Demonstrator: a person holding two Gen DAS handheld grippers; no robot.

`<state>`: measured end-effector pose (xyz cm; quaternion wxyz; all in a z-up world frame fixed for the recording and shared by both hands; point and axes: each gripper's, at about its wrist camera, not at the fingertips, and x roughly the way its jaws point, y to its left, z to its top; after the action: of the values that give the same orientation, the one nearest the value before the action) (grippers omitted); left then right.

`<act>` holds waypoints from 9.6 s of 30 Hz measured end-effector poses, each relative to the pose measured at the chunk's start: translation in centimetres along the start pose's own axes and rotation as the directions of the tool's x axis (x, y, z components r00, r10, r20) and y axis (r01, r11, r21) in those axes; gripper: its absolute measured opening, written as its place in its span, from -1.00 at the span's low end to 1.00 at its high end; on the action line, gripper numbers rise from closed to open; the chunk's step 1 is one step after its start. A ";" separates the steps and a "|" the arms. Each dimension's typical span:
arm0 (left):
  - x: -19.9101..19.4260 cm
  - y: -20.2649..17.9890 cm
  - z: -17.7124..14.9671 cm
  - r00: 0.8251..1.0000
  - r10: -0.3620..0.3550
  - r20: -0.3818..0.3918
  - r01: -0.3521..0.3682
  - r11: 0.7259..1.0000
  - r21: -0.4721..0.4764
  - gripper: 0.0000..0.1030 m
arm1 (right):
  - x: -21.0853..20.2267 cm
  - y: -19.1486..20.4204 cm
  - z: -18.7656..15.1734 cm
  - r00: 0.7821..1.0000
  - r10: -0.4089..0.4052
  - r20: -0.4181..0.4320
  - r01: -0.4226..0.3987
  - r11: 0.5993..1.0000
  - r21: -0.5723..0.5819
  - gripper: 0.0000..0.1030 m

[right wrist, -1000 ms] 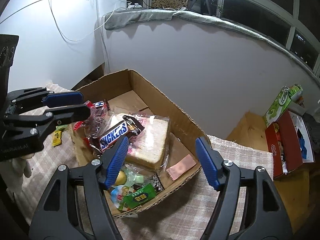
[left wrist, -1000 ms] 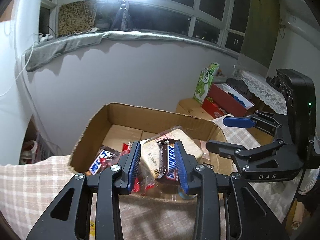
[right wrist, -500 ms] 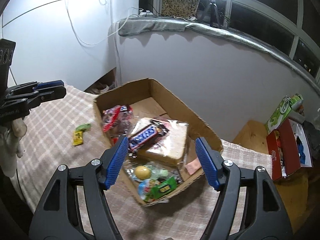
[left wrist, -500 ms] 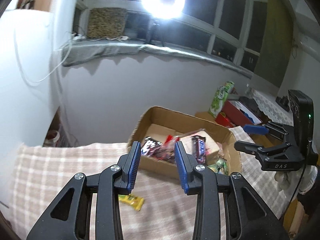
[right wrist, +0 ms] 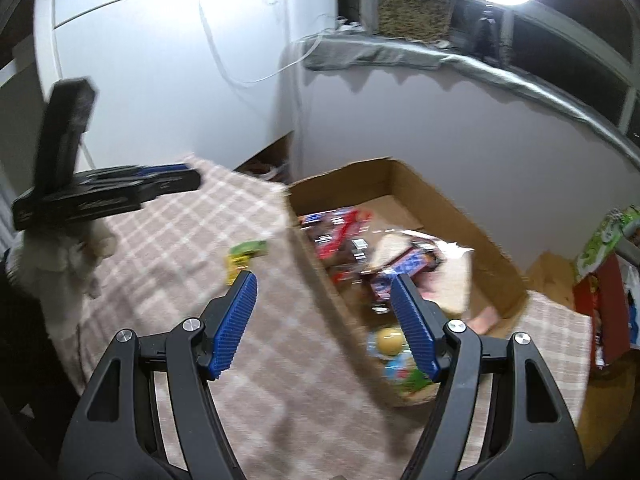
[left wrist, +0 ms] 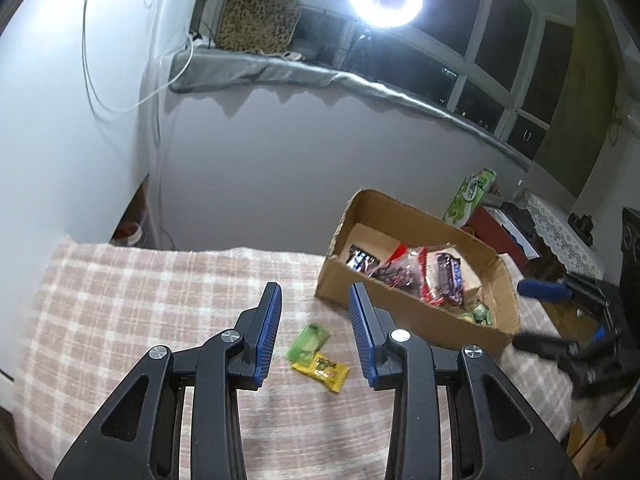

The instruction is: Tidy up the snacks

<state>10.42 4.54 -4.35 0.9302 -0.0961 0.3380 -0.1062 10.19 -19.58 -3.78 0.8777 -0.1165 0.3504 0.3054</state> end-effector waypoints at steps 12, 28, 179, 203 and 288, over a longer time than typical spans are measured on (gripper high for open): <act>4.1 1.1 -1.4 0.993 -0.010 -0.117 0.010 1.000 -0.003 -0.36 | 6.2 5.3 -1.7 0.988 0.111 -0.106 -0.115 0.993 -0.035 0.52; 8.5 -0.5 -2.6 0.973 0.016 -0.229 0.002 0.997 0.076 -0.36 | 9.9 5.4 -1.8 0.978 0.126 -0.164 -0.131 0.991 -0.017 0.47; 10.5 -9.2 4.2 0.999 -0.045 -0.018 0.048 0.976 0.211 -0.40 | 8.0 -11.7 2.1 0.981 -0.187 -0.041 0.192 0.961 0.199 -0.47; 3.5 -10.6 4.3 0.997 -0.029 0.065 0.014 0.974 0.225 -0.16 | 2.5 -8.5 2.1 0.971 -0.237 0.022 0.229 0.956 0.185 0.45; -4.2 -10.5 -3.8 0.989 0.065 0.136 -0.092 0.974 0.207 0.46 | -5.4 0.9 -5.6 0.928 -0.356 0.110 0.327 0.920 0.217 1.00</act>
<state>3.44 -4.79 -1.99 0.9584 0.0105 0.2678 -0.0983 3.51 -23.68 -4.13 0.9481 -0.0666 0.2872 0.1193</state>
